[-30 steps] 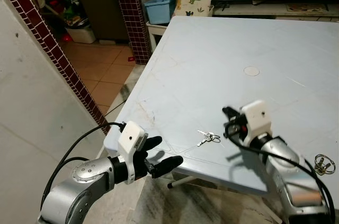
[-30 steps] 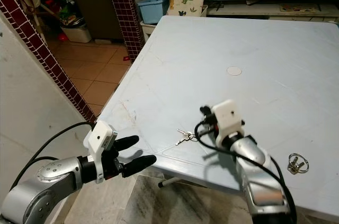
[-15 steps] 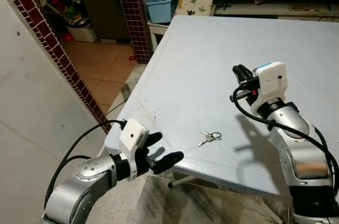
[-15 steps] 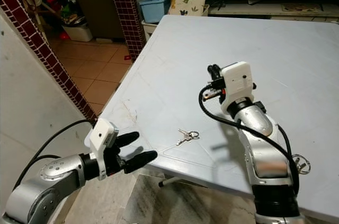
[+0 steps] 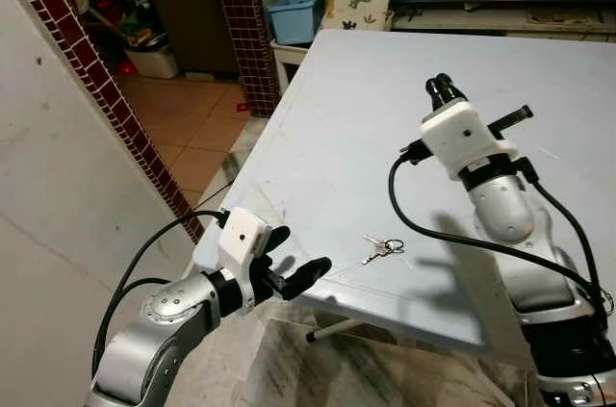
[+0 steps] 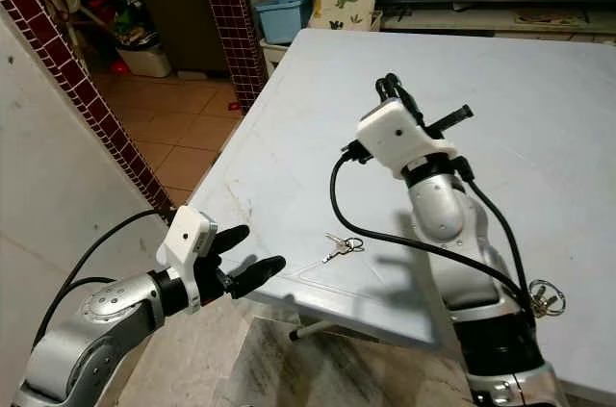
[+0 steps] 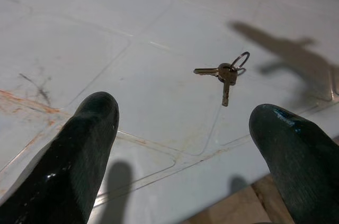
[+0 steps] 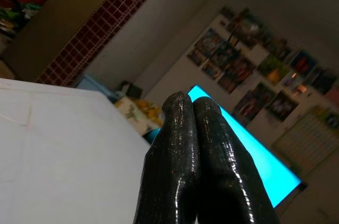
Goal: Hang keys on a hook
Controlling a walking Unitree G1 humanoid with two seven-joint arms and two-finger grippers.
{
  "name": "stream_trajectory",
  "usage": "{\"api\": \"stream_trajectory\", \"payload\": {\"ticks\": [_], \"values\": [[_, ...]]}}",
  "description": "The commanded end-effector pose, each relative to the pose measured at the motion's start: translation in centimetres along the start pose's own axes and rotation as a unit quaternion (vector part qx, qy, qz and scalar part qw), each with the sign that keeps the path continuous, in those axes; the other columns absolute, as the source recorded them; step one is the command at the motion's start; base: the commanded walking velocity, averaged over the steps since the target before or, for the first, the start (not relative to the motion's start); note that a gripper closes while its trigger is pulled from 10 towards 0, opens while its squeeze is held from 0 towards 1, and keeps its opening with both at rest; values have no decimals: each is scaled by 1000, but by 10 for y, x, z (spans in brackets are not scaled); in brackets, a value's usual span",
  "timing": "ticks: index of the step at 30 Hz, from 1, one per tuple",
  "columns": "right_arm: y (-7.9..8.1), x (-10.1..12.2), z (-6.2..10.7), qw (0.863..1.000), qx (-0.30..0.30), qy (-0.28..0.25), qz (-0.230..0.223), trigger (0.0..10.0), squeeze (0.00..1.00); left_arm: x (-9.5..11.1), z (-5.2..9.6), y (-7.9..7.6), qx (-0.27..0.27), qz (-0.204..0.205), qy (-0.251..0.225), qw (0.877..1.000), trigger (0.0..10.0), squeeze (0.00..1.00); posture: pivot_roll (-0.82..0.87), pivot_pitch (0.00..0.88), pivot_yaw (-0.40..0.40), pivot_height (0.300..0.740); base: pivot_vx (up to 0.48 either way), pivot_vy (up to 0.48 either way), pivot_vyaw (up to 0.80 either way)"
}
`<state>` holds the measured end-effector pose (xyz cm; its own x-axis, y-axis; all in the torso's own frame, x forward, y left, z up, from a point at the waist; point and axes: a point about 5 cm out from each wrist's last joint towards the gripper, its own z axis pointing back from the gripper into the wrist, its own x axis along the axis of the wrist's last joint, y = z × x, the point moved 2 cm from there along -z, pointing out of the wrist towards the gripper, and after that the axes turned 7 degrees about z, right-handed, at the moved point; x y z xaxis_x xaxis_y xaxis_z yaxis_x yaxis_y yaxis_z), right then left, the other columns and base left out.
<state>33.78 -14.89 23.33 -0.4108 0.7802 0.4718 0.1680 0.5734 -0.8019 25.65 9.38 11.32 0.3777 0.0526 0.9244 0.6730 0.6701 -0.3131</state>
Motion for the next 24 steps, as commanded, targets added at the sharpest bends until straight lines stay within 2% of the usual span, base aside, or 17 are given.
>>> {"api": "stream_trajectory", "payload": {"ticks": [1, 6, 7, 8, 9, 12, 14, 15, 16, 17, 18, 19, 20, 24], "values": [[1, 4, -4, 1000, -5, -12, 15, 0, 0, -1, 2, 4, 11, -8, 4, 1000, 10000, 0, 19, 30, 135, 740, 0, 0, 0], [2, 4, -4, 1000, -8, -12, 26, 0, 0, -1, 2, 5, 11, -9, 4, 1000, 10000, 0, 16, 29, 139, 740, 0, 0, 0], [5, 2, -7, 1000, -3, 2, -17, 0, 0, -1, 1, 5, 10, -7, 4, 1000, 10000, 0, 14, 30, 143, 740, 0, 0, 0], [5, 2, -7, 1000, -3, 2, -17, 0, 0, -1, 1, 5, 10, -7, 4, 1000, 10000, 0, 14, 30, 143, 740, 0, 0, 0], [8, 0, -9, 998, 0, 16, -55, 0, 0, -1, 1, 5, 9, -7, 5, 1000, 10000, 0, 13, 30, 145, 740, 0, 0, 0], [18, 4, -17, 979, 11, 43, -201, 0, 0, -1, 1, 5, 9, -9, 6, 1000, 10000, 0, 10, 31, 148, 740, 0, 0, 0], [24, 14, -23, 961, 21, 43, -271, 4196, 0, -1, 0, 5, 8, -11, 7, 1000, 10000, 0, 14, 31, 149, 740, 0, 0, 0], [25, 16, -23, 957, 22, 46, -286, 4902, 0, 0, 0, 4, 7, -12, 6, 1000, 10000, 0, 14, 31, 149, 740, 0, 0, 0], [27, 17, -23, 954, 25, 49, -294, 7490, 0, 0, 0, 5, 8, -14, 6, 1000, 10000, 0, 23, 30, 146, 740, 0, 0, 0], [28, 17, -22, 953, 27, 51, -297, 7490, 0, 1, 0, 5, 9, -15, 5, 1000, 10000, 0, 23, 30, 146, 740, 0, 0, 0], [30, 17, -18, 953, 34, 52, -297, 10000, 0, 1, 1, 6, 14, -14, 3, 1000, 10000, 0, 25, 30, 143, 740, 0, 0, 0], [30, 17, -17, 953, 37, 53, -296, 10000, 569, 1, 2, 7, 17, -13, 1, 1000, 10000, 0, 25, 30, 143, 740, 0, 0, 0], [31, 14, -12, 953, 41, 58, -296, 10000, 1000, 1, 3, 8, 21, -11, 1, 1000, 10000, 0, 22, 35, 141, 740, 0, 0, 0], [34, 0, 6, 948, 79, 90, -296, 10000, 1000, -3, 8, 8, 15, -6, 13, 1000, 10000, 0, 21, 39, 141, 740, 0, 0, 0]]}}
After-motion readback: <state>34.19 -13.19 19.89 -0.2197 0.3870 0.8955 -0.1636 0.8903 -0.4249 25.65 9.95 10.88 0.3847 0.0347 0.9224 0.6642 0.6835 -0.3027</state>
